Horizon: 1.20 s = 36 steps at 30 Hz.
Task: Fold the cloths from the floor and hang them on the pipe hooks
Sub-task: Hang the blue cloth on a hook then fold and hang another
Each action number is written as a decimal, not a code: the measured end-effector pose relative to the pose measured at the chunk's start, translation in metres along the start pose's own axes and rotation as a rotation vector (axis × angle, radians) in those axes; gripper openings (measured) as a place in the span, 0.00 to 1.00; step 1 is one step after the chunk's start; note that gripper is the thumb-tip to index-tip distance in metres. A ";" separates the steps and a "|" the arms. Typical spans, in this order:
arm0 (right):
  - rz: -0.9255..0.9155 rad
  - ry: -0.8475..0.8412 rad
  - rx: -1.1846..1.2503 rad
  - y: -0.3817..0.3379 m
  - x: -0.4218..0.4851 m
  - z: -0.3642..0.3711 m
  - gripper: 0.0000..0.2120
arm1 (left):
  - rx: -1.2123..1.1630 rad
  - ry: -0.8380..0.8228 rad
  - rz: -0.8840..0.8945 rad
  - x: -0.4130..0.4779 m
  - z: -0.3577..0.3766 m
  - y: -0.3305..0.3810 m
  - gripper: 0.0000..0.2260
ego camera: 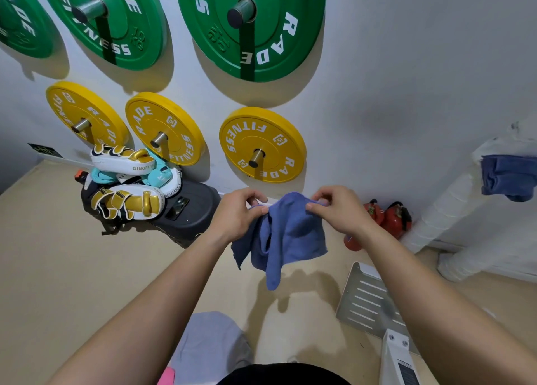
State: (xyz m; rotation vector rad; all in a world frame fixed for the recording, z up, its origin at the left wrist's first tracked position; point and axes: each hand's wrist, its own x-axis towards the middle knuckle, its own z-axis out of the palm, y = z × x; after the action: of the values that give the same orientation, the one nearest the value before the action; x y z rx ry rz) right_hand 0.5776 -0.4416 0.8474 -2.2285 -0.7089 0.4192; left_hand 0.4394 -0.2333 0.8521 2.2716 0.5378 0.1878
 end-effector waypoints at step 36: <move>0.100 0.016 0.497 -0.009 -0.034 0.049 0.12 | -0.518 -0.124 -0.257 -0.028 0.033 0.023 0.12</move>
State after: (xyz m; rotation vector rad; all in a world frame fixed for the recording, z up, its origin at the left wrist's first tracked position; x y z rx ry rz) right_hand 0.5228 -0.4292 0.8240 -1.7971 -0.4267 0.5585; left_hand 0.4317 -0.2812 0.8464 1.6835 0.6270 0.0477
